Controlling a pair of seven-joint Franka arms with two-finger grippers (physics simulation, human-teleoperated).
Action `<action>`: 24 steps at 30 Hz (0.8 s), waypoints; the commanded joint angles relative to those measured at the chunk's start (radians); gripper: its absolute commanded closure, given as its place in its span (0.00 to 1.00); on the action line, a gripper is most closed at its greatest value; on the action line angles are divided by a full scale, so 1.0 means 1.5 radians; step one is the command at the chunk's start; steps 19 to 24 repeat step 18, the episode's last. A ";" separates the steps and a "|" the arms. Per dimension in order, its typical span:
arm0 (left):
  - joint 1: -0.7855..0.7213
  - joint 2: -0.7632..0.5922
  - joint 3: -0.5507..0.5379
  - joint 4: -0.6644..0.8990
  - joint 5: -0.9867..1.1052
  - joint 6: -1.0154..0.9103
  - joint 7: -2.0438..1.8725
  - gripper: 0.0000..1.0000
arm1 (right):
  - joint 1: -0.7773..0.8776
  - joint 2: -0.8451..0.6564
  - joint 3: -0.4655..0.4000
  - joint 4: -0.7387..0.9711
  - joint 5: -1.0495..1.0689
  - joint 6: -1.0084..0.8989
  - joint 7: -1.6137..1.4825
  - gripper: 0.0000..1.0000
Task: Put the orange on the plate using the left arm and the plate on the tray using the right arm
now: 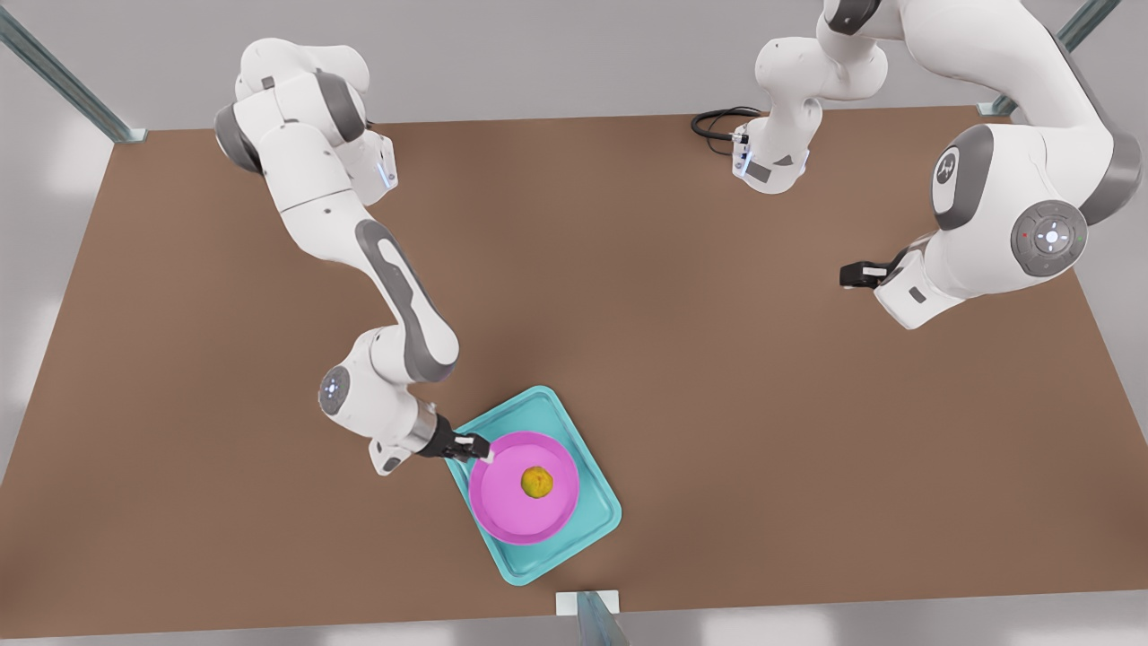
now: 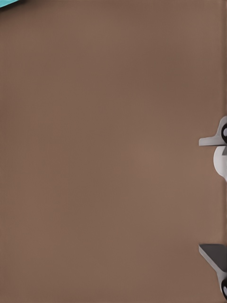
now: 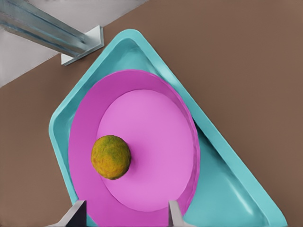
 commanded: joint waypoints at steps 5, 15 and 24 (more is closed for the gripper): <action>0.000 -0.001 0.000 -0.001 0.002 -0.001 0.003 0.00 | -0.082 -0.196 -0.078 0.008 -0.352 -0.507 0.001 0.00; -0.002 0.001 -0.001 -0.001 0.002 -0.011 -0.005 0.00 | -0.167 -0.430 -0.088 0.003 -0.538 -0.706 -0.025 0.00; -0.002 0.001 -0.001 0.000 0.003 -0.010 -0.006 0.00 | -0.167 -0.426 -0.088 0.003 -0.537 -0.707 -0.026 0.00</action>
